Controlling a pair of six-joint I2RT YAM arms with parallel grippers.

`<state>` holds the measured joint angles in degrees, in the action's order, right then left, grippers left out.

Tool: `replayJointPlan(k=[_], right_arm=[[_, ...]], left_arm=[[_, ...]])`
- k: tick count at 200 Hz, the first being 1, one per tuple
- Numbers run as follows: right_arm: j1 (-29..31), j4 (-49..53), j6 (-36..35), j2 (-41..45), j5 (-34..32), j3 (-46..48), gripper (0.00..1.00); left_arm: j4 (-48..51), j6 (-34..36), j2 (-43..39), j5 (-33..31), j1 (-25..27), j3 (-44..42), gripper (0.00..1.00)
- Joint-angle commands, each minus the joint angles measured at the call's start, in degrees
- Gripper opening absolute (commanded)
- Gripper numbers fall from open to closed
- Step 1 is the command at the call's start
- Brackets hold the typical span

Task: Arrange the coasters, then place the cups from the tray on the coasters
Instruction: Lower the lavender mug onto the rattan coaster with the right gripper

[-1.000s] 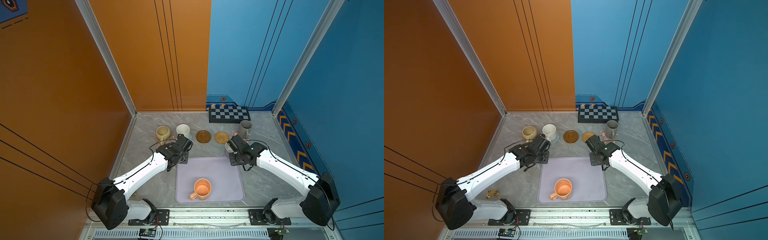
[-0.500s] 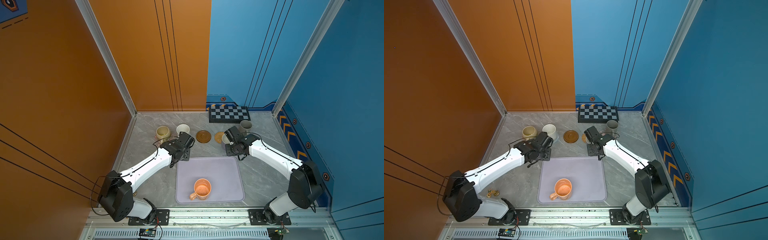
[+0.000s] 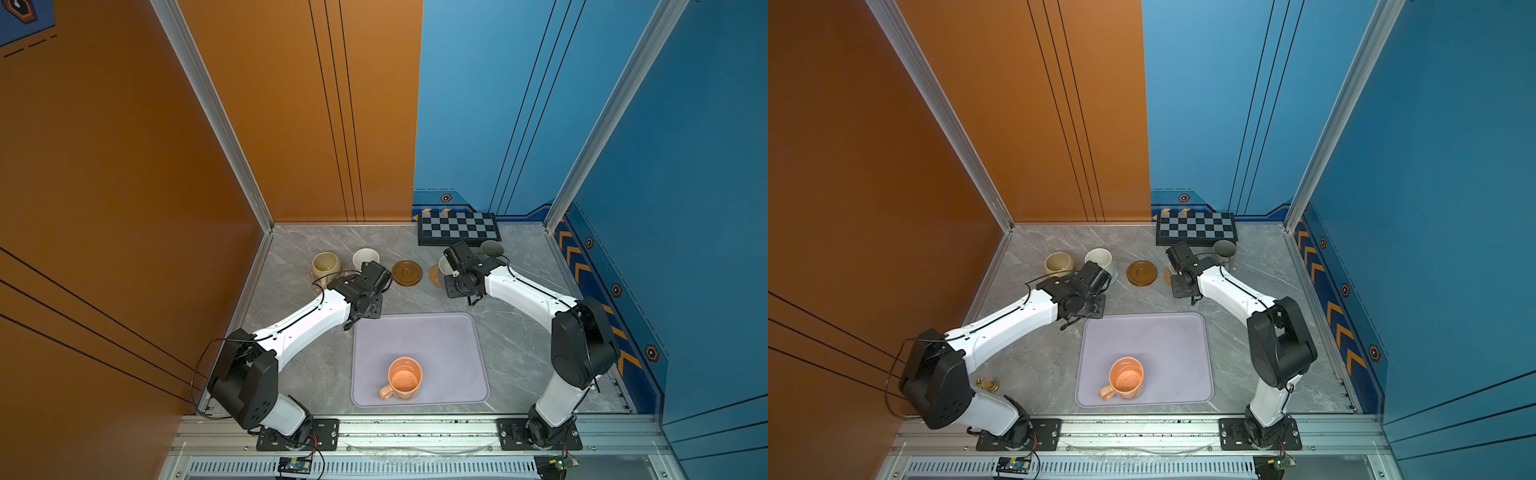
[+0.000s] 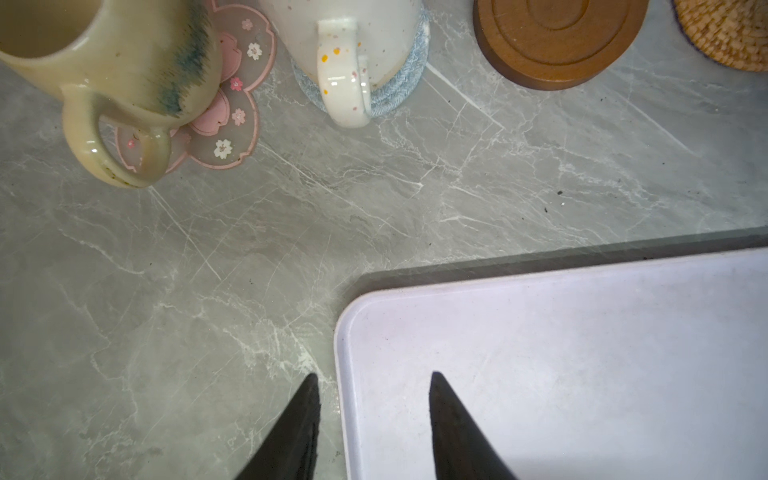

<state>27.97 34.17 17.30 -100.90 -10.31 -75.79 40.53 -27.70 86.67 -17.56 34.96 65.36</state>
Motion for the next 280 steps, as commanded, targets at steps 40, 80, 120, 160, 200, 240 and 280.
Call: replayJointPlan(k=[40,80,120,160,200,240,280], right_arm=[[-3.1,-8.2,-0.8,-2.7,1.5,-3.5,0.0],[-3.1,-8.6,-1.3,-3.6,2.1,-4.2,0.0],[-2.7,-8.8,-1.2,-3.4,1.7,-4.3,0.0],[-2.0,-8.8,-1.5,-4.1,0.9,-5.0,0.0],[-1.8,-8.8,-1.5,-4.7,0.7,-5.3,0.0],[-1.2,-8.8,-1.4,-5.6,0.4,-5.7,0.0],[-0.5,-8.4,-2.7,-6.3,-0.6,-6.4,0.0]], left_arm=[[0.9,0.5,3.9,0.9,-1.1,4.4,0.44],[0.9,0.8,6.4,1.3,-1.4,6.2,0.44],[0.8,0.7,6.6,1.8,-1.3,6.6,0.43],[0.9,0.4,5.3,1.5,-1.7,5.0,0.43],[0.9,0.4,4.7,1.4,-1.8,4.6,0.43],[0.9,0.3,4.2,1.2,-2.1,4.0,0.43],[0.9,0.3,5.0,1.7,-2.3,4.2,0.43]])
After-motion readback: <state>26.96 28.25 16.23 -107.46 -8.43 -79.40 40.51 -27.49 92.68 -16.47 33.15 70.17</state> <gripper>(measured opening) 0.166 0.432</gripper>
